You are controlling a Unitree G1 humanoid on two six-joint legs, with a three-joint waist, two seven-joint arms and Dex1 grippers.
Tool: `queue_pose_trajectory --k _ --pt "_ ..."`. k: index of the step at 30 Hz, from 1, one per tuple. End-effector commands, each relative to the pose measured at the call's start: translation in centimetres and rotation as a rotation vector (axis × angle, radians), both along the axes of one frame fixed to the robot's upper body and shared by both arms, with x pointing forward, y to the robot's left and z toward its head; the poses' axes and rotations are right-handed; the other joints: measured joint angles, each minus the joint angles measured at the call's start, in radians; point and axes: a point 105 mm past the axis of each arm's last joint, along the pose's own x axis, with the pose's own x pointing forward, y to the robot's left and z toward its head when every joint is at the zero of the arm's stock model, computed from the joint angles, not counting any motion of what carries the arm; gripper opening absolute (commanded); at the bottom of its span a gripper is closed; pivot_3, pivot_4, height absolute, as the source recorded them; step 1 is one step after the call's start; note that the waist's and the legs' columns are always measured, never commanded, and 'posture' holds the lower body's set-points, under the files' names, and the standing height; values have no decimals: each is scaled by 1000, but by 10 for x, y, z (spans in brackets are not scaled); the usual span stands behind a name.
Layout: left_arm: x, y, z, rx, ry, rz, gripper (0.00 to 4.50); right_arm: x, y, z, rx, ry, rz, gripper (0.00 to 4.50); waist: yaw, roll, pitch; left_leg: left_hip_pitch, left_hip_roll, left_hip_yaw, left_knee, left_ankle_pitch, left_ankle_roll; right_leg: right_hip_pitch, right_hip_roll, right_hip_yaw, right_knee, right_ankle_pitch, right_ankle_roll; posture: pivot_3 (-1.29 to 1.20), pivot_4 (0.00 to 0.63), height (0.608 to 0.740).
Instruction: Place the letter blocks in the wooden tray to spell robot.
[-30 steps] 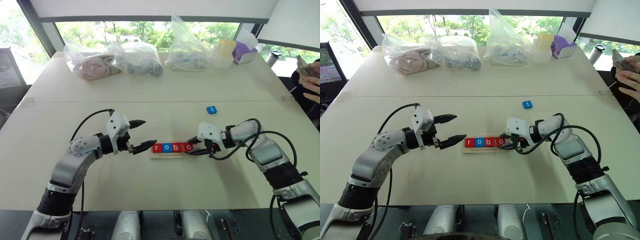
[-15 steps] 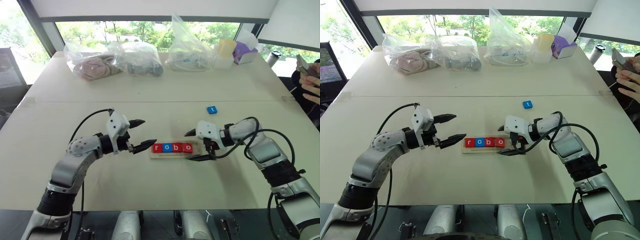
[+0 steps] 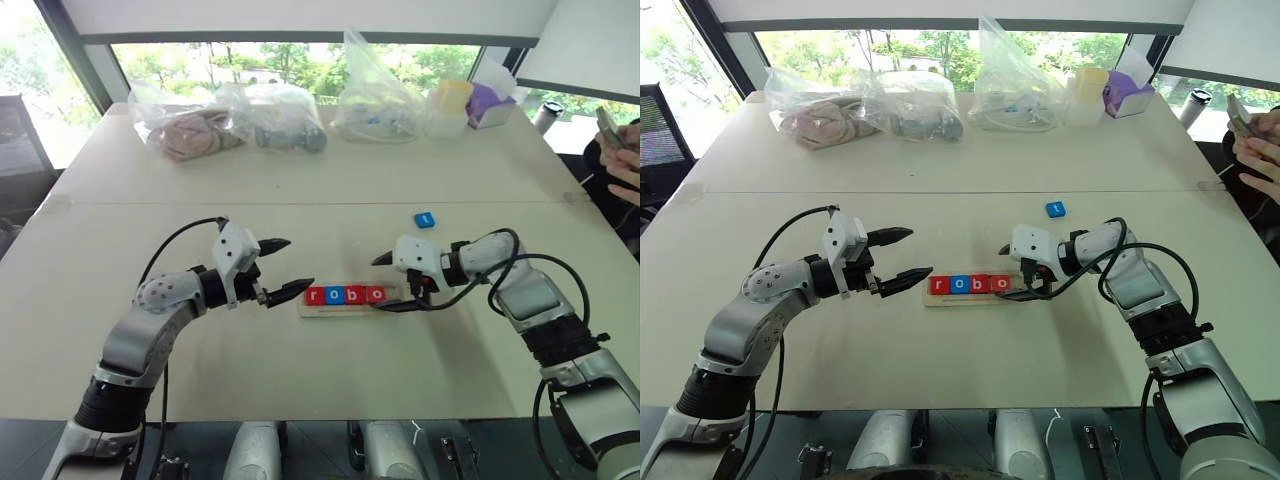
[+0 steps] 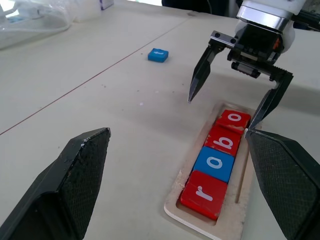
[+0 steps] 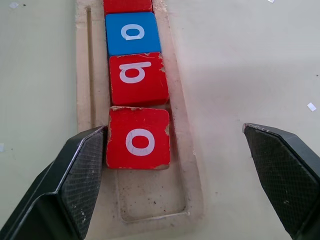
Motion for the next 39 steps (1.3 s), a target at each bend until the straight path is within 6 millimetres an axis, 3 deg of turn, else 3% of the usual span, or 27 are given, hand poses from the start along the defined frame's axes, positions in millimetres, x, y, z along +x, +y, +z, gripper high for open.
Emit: queue_pose_trajectory --k 1,8,14,21,39 --pt "-3 -2 10 -13 -40 -9 4500 8 0 14 6 -63 -4 4437 0 0 0 0 0 0 0 0 0 0 0 0 0 0 0 0 150 740" --pt "-3 -1 9 -13 -38 -6 4500 -3 -2 33 40 -16 24 4437 0 0 0 0 0 0 0 0 0 0 0 0 0 0 0 0 150 740" --pt "-3 -1 8 -13 -36 -9 4500 4 -15 44 42 -59 -40 4437 0 0 0 0 0 0 0 0 0 0 0 0 0 0 0 0 150 740" --pt "-1 -2 8 -13 -38 -16 4500 15 -28 29 -20 -91 -84 4437 0 0 0 0 0 0 0 0 0 0 0 0 0 0 0 0 150 740" --pt "-3 1 8 -7 -36 -7 4500 12 -5 15 10 -77 -27 4437 0 0 0 0 0 0 0 0 0 0 0 0 0 0 0 0 150 740"
